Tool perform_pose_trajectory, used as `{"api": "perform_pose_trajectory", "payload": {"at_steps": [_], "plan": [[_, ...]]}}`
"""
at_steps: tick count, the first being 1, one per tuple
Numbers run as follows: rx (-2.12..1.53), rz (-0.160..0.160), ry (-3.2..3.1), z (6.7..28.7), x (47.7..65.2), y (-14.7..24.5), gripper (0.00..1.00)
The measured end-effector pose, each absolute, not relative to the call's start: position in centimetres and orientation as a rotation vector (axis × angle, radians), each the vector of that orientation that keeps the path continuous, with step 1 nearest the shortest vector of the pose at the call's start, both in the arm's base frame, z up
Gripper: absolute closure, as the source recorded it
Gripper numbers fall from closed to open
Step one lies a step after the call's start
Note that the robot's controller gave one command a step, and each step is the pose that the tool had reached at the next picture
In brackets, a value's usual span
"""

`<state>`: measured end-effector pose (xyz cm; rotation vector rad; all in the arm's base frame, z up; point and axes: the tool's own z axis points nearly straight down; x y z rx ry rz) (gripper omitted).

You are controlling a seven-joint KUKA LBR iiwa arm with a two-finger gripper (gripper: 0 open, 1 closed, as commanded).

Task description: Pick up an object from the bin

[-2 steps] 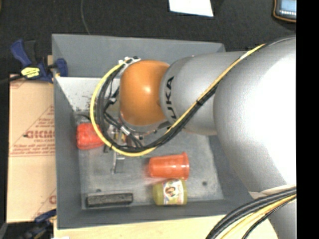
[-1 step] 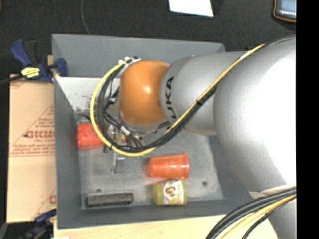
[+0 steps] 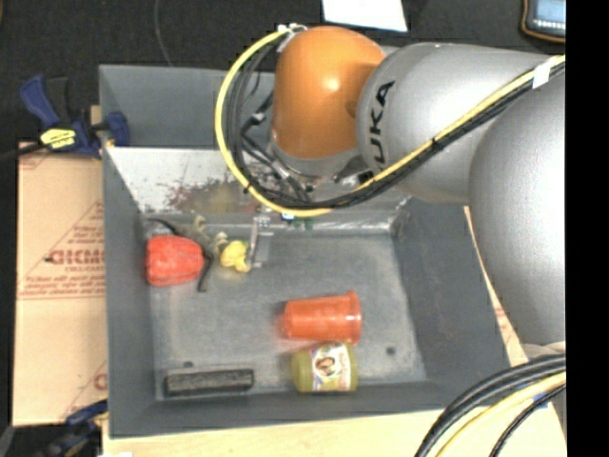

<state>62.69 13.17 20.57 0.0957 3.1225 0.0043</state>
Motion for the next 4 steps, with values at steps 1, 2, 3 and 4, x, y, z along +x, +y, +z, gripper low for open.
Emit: {"api": "perform_pose_trajectory", "payload": {"at_steps": [1,2,3,4], "plan": [[0.179,-0.001,3.144,21.0,58.7,8.9,0.0],[0.193,0.001,3.141,21.0,59.0,9.2,0.0],[-0.232,0.0,3.136,24.4,56.2,12.0,0.0],[0.245,0.001,3.134,30.4,59.4,10.2,0.0]]}}
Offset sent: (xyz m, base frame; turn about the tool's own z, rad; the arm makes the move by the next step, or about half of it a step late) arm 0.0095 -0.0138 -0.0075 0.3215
